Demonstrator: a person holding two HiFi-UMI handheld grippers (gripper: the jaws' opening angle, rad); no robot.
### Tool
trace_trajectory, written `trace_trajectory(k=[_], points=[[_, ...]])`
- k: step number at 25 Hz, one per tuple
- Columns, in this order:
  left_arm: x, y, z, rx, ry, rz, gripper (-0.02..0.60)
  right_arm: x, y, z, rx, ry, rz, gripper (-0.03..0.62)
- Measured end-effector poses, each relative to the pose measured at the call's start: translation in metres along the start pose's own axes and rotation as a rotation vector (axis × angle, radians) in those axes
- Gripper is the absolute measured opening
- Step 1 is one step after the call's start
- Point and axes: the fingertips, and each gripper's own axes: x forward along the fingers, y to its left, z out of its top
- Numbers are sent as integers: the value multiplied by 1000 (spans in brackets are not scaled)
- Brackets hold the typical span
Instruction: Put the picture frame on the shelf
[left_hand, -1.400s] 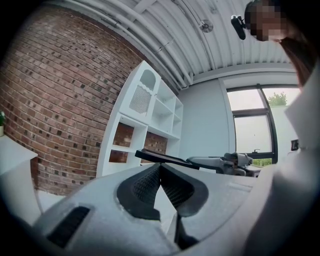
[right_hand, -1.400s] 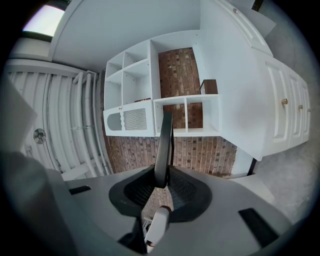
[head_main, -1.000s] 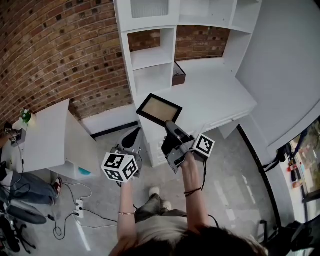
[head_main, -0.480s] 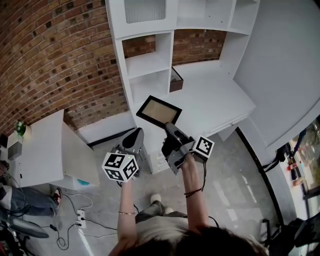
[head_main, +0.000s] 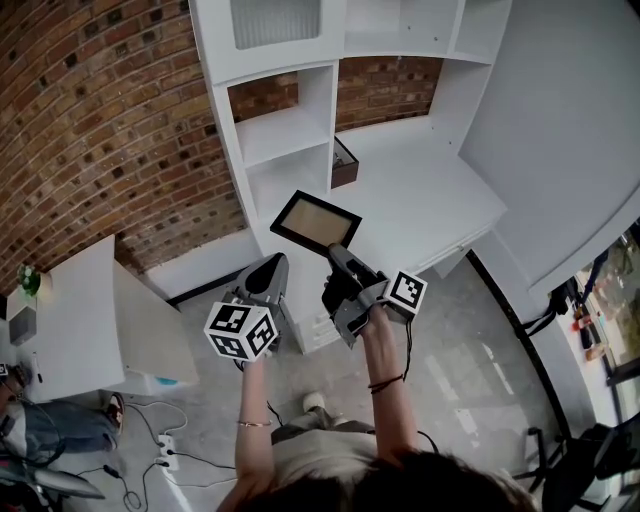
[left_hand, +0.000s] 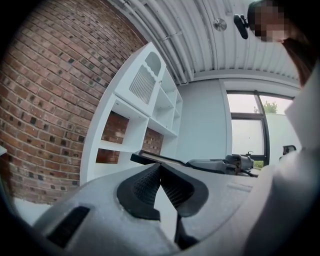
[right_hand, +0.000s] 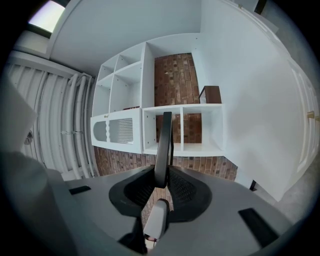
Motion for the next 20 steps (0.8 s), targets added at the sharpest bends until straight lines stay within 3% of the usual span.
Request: trace_trajectory(k=[11,20], points=[[28,19,6,11,-3,-44,11,25,-4,19,-9,-31,16,72],[34,35,5,16,10,-11,11,41,-8,25,4,-36,16,72]])
